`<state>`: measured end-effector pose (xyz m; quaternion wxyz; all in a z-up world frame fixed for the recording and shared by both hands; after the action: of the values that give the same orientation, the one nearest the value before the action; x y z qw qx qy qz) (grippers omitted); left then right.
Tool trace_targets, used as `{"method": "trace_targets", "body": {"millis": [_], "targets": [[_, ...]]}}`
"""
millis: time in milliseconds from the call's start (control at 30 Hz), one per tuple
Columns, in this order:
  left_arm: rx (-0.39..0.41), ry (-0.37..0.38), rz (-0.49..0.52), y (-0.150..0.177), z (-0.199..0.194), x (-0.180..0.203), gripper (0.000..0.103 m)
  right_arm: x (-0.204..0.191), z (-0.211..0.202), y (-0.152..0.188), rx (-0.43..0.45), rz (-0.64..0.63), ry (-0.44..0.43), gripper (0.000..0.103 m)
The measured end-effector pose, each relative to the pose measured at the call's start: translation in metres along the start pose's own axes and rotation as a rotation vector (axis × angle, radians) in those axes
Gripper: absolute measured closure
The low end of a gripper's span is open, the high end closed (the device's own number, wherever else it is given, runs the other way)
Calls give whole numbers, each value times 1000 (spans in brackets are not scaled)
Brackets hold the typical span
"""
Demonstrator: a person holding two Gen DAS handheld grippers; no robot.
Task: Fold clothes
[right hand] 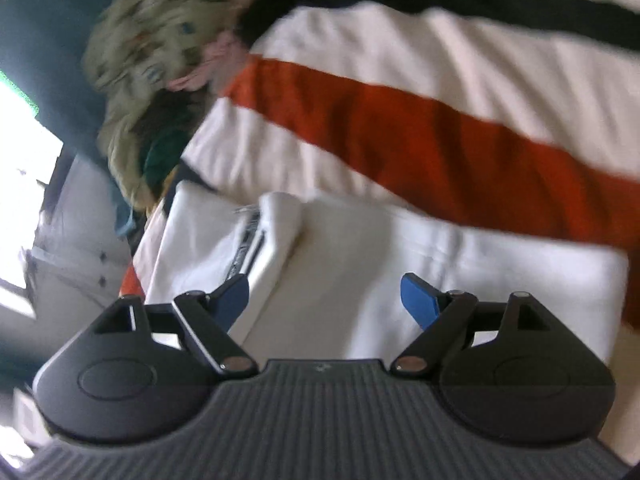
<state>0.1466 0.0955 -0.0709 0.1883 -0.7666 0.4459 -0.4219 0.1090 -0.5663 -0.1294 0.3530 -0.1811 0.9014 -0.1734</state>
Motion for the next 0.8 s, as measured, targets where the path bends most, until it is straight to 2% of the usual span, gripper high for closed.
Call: {"method": "trace_targets", "body": {"millis": [100,200,233,267,333,433,600,633,767,800], "targets": [[-4,2,-13,-1,-2,-2,18,11,-1,3,14,93,-99,18],[0,-8,-30,-4,-1,-4,18,6,0,5,29,87,-150,28],[0,-11,-36,-5,-1,-4,18,4,0,6,34,85,-166,35],[-1,-8,-43,-5,0,-5,18,2,3,7,32,80,-178,47],[-3,-3,-59,-7,1,-6,18,-2,7,7,34,66,-150,57],[-8,-1,-80,-9,4,-7,18,-4,10,7,47,35,-57,57],[-14,-31,-109,-14,6,-14,18,3,6,9,-59,35,15,55],[-11,-34,-118,-15,4,-16,18,5,1,11,-66,37,-1,52],[23,-36,-176,-25,-19,-36,18,12,-34,27,-60,66,-4,27],[36,-53,-179,-29,-26,-41,17,14,-41,30,-49,70,-1,27]]}}
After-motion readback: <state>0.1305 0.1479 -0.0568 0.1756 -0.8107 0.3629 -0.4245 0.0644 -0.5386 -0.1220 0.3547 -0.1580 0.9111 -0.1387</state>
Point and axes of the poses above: each gripper's, at about its wrist camera, not at the fingertips, and z roughly the way its jaws point, x to its right, y to its underside, the point moved 1 cm from there along z, roughly the way its jaws point, and after that the axes turned 11 degrees about -z, right-handed, at the moved point
